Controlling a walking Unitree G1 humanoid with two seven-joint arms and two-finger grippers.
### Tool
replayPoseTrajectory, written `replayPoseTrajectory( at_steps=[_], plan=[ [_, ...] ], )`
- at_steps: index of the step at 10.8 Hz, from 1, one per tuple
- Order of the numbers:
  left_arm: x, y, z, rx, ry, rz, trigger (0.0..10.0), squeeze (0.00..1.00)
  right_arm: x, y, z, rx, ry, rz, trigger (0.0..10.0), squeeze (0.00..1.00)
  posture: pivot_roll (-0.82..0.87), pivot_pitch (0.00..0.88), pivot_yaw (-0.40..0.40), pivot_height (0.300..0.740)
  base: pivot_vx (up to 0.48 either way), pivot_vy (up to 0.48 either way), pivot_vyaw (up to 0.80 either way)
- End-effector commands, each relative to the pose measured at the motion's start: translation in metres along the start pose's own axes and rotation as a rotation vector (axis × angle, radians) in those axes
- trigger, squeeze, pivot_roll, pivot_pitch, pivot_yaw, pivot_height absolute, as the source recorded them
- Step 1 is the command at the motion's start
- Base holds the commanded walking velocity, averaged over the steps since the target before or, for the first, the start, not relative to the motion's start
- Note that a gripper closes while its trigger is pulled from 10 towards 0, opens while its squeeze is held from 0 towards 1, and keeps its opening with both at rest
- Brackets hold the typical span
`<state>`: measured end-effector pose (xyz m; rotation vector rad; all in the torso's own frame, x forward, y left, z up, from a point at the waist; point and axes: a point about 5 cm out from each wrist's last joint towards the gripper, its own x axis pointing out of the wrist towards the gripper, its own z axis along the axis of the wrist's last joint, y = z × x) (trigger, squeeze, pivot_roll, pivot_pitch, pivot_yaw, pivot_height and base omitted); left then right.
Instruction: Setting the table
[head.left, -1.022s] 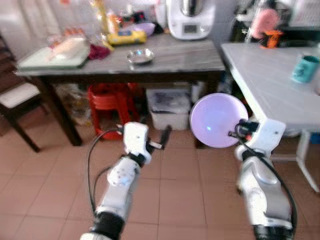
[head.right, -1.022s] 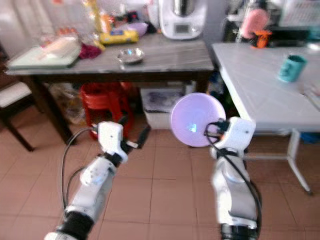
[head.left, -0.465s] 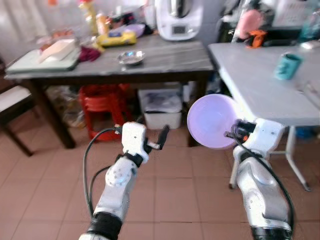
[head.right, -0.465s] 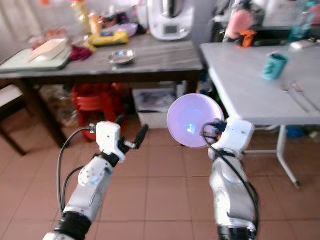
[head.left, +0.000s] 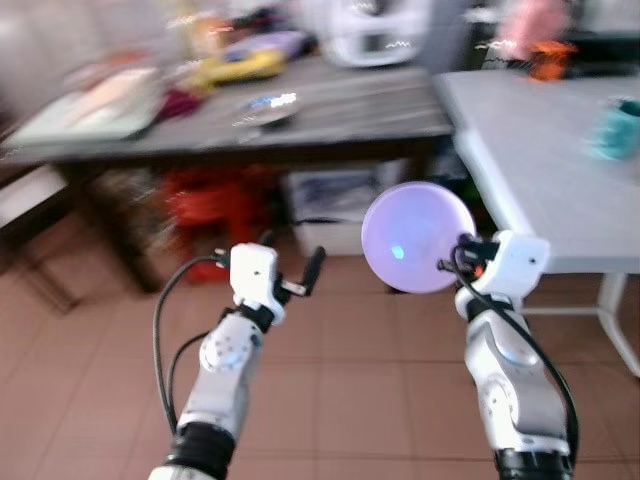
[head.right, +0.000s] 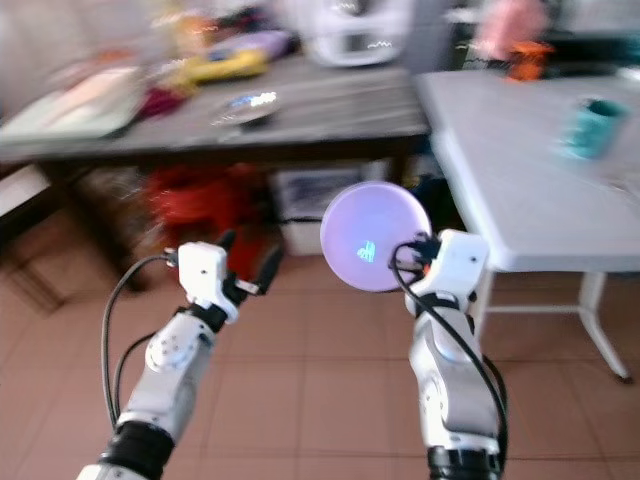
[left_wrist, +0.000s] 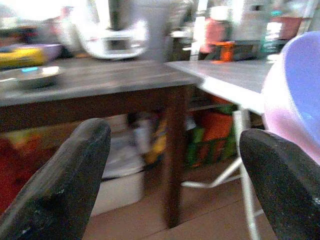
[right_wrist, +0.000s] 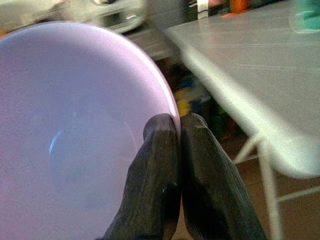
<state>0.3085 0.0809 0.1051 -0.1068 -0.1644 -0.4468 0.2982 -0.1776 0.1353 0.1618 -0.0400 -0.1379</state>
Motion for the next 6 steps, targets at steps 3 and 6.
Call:
replayPoseTrajectory(
  at_steps=[3, 6],
  plan=[
    [0.0014, -0.0048, 0.0001, 0.003, 0.001, -0.023, 10.0, 0.0, 0.0003, -0.0041, 0.0057, -0.021, -0.027, -0.007, 10.0, 0.0, -0.18, 0.02, 0.058, 0.74, 0.48, 0.0, 0.0],
    [0.0023, -0.0064, -0.0005, 0.002, 0.003, -0.026, 10.0, 0.0, 0.0001, -0.0049, 0.0087, -0.034, -0.041, -0.004, 10.0, 0.0, -0.18, 0.02, 0.058, 0.74, 0.48, 0.0, 0.14]
  ],
)
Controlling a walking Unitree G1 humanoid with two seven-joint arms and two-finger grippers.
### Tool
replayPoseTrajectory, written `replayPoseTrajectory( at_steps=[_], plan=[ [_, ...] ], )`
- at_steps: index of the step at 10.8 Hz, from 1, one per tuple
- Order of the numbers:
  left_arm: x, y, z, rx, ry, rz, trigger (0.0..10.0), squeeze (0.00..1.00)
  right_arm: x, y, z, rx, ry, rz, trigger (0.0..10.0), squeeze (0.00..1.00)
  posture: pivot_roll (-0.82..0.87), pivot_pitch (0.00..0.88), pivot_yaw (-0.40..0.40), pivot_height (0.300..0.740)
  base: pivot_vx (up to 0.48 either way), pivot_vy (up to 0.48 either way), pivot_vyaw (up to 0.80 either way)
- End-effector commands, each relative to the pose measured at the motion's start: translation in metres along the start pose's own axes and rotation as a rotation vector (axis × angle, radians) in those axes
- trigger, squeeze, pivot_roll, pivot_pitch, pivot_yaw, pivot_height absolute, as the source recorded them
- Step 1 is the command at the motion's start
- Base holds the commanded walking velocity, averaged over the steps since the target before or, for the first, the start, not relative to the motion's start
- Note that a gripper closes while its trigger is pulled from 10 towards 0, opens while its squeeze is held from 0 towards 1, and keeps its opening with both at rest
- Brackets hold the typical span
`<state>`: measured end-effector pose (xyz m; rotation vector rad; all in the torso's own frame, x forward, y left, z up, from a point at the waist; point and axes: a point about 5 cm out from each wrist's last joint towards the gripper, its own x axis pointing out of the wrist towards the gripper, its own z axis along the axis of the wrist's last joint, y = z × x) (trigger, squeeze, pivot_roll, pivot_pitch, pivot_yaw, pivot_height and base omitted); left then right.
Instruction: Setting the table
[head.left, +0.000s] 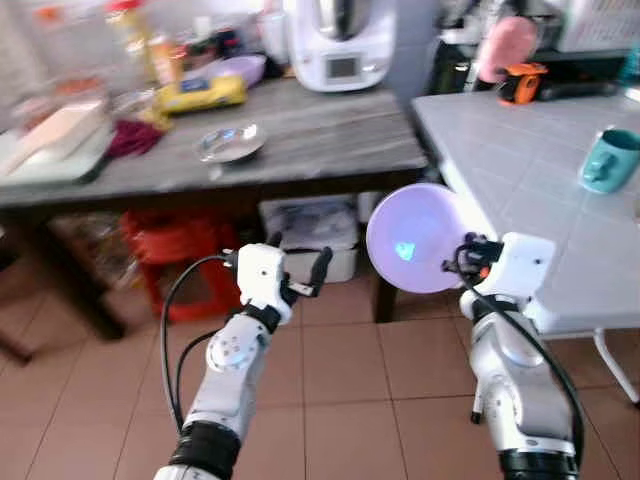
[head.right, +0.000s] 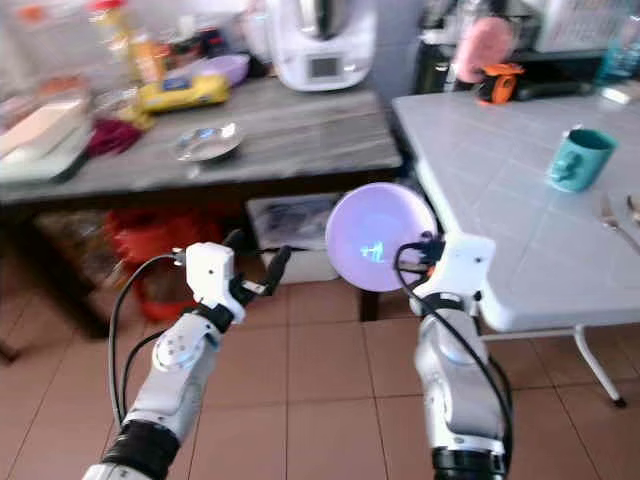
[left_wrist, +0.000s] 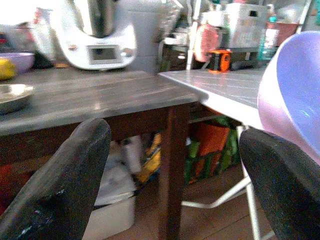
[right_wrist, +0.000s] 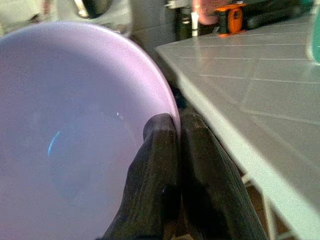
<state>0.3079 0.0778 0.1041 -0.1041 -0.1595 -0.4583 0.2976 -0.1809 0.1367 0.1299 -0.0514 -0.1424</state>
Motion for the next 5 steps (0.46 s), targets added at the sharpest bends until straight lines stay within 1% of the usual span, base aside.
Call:
replayPoseTrajectory(
  at_steps=[1, 3, 4, 5],
  plan=[
    [0.0018, -0.0036, 0.0008, 0.002, -0.002, -0.016, 10.0, 0.0, 0.0, -0.0027, 0.0068, -0.001, -0.027, -0.003, 10.0, 0.0, -0.18, 0.02, 0.059, 0.74, 0.48, 0.0, 0.47],
    [0.0018, -0.0039, 0.0004, 0.003, 0.0, -0.019, 10.0, 0.0, -0.0002, -0.0025, 0.0067, 0.001, -0.029, -0.006, 10.0, 0.0, -0.18, 0.023, 0.061, 0.74, 0.48, 0.0, 0.51],
    [0.002, -0.0051, 0.0005, 0.004, 0.0, -0.023, 10.0, 0.0, -0.0006, -0.0027, 0.0064, -0.01, -0.024, -0.004, 10.0, 0.0, -0.18, 0.024, 0.062, 0.74, 0.431, 0.0, 0.78],
    [0.0021, -0.0053, 0.0004, 0.004, 0.0, -0.025, 10.0, 0.0, -0.0012, -0.0029, 0.0061, 0.006, -0.027, -0.008, 10.0, 0.0, -0.18, 0.024, 0.062, 0.74, 0.428, 0.0, 0.77]
  ],
)
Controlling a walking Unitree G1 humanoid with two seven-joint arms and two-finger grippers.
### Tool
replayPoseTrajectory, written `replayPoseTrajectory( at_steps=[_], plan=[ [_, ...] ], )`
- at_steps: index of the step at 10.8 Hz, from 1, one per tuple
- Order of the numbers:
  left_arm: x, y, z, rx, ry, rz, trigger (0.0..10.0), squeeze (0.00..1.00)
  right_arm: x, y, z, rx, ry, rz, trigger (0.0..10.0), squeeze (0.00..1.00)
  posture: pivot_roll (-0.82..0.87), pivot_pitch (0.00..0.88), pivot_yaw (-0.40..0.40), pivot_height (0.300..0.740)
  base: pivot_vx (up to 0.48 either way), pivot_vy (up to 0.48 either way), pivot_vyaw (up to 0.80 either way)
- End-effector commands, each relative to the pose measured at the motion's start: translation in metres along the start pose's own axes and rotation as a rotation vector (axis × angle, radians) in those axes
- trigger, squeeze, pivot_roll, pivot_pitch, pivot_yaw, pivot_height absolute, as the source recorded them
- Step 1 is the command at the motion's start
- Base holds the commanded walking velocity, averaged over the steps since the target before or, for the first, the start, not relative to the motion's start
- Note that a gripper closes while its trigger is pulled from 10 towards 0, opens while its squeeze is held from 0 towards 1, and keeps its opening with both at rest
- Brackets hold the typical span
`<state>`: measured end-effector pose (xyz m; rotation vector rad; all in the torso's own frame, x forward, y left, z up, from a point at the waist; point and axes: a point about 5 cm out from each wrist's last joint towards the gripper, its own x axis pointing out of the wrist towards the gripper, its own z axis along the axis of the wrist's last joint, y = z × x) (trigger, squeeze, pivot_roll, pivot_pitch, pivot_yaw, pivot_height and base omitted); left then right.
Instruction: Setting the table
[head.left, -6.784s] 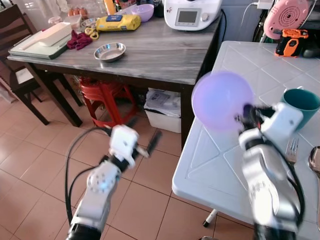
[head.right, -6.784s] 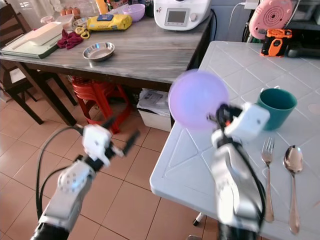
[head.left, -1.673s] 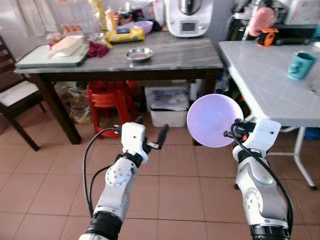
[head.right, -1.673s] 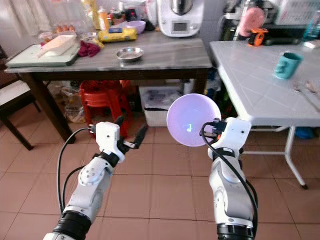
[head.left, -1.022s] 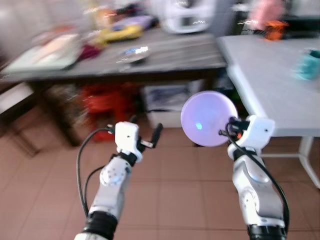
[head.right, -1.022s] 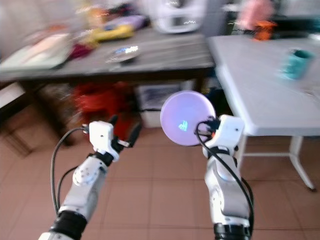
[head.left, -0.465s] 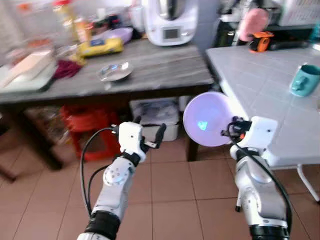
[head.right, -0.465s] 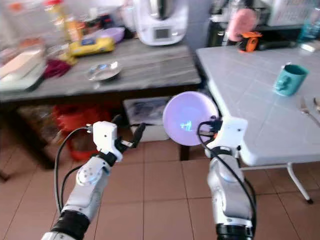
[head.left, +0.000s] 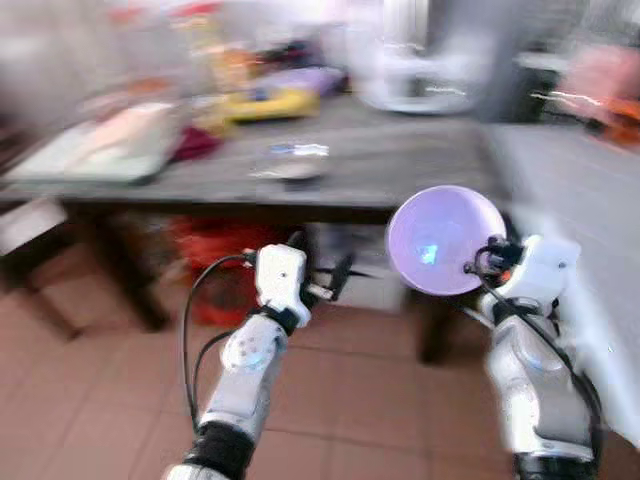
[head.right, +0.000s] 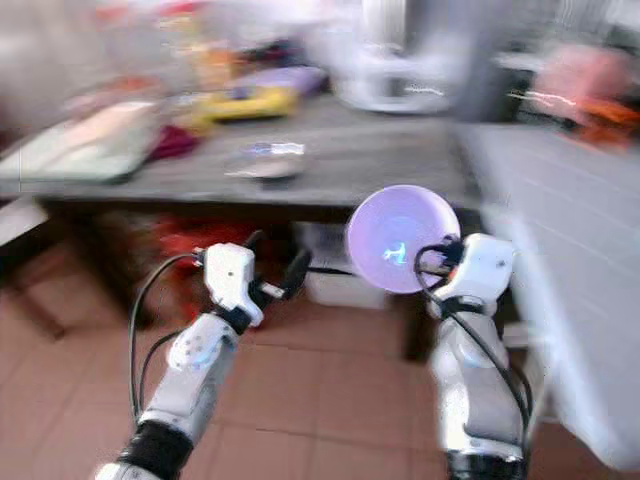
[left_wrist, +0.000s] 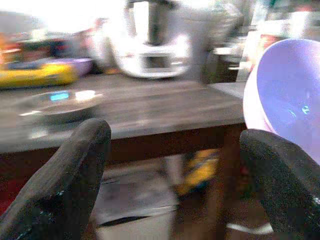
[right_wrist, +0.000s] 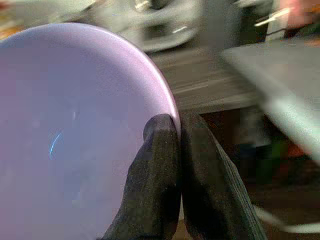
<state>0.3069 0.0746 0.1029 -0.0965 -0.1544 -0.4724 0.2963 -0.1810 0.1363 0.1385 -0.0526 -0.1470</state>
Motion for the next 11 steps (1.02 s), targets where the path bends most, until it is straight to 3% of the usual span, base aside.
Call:
replayPoseTrajectory(
  at_steps=[1, 6, 11],
  plan=[
    [0.002, -0.002, 0.002, 0.0, -0.006, -0.01, 10.0, 0.0, 0.0, -0.003, 0.007, 0.002, -0.027, -0.003, 10.0, 0.0, -0.18, 0.025, 0.061, 0.74, 0.424, 0.0, 0.57],
    [0.002, -0.003, 0.002, 0.001, -0.006, -0.014, 10.0, 0.0, 0.0, -0.004, 0.007, 0.002, -0.025, -0.005, 10.0, 0.0, -0.19, 0.025, 0.061, 0.74, 0.418, 0.0, 0.0],
    [0.006, -0.004, 0.011, 0.012, -0.045, -0.025, 10.0, 0.0, 0.002, -0.004, 0.022, -0.002, -0.087, 0.0, 10.0, 0.0, -0.18, 0.024, 0.059, 0.74, 0.415, 0.0, 0.5]
  ],
)
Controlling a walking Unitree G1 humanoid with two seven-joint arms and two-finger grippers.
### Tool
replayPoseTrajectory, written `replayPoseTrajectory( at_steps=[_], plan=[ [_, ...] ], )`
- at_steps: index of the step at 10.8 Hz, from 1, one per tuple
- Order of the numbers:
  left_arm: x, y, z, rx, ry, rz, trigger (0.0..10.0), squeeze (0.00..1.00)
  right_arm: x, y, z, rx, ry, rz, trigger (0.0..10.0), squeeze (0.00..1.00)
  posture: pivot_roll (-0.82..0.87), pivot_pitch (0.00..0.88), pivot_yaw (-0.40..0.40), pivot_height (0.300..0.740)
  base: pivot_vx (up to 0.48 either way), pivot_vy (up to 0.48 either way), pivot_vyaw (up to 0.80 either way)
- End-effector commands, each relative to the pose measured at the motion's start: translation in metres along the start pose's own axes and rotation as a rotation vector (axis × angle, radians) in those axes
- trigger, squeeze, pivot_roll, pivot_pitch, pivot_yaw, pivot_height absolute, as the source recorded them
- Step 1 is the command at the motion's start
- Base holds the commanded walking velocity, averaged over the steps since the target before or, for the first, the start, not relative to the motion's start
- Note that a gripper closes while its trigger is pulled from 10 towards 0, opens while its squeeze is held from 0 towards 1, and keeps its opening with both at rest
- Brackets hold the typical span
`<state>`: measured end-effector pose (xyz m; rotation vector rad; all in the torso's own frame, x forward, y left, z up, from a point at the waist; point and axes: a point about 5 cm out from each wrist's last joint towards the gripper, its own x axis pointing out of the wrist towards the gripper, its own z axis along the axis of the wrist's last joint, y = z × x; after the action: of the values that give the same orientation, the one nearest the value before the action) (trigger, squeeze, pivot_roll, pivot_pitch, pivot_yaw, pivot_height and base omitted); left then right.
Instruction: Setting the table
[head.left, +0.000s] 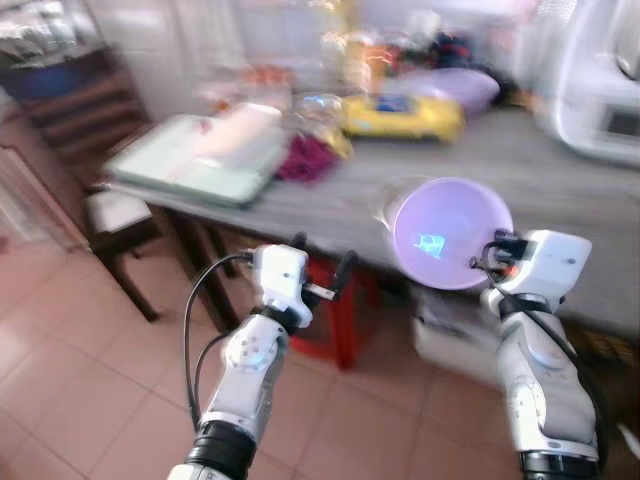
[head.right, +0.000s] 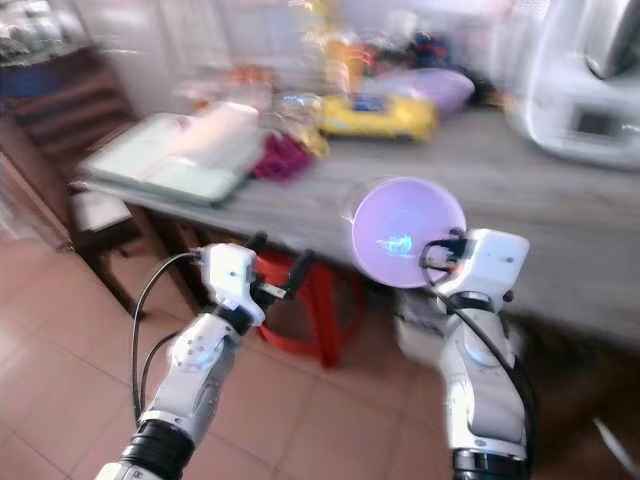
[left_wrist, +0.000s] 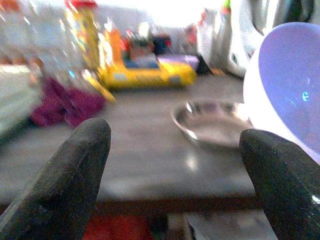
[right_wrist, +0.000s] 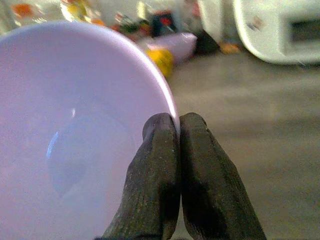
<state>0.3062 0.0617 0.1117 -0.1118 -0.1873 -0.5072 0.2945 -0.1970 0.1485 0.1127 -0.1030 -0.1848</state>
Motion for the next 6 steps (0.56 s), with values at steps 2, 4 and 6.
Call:
replayPoseTrajectory(
  at_steps=[2, 4, 6],
  plan=[
    [0.0013, 0.0093, 0.0087, 0.02, -0.024, 0.012, 10.0, 0.0, 0.0017, 0.0118, 0.0126, 0.01, -0.054, 0.038, 10.0, 0.0, -0.19, 0.022, 0.059, 0.74, 0.409, 0.0, 0.0],
    [-0.0008, 0.0099, 0.008, 0.017, -0.018, 0.018, 10.0, 0.0, 0.002, 0.0107, 0.016, -0.013, -0.067, 0.038, 10.0, 0.0, -0.19, 0.026, 0.057, 0.74, 0.384, 0.0, 0.0],
    [-0.0033, 0.0097, 0.0071, -0.005, -0.01, 0.014, 10.0, 0.0, 0.0033, 0.0059, 0.0189, -0.027, -0.072, 0.009, 10.0, 0.0, -0.19, 0.029, 0.056, 0.74, 0.174, 0.0, 0.0]
  ],
)
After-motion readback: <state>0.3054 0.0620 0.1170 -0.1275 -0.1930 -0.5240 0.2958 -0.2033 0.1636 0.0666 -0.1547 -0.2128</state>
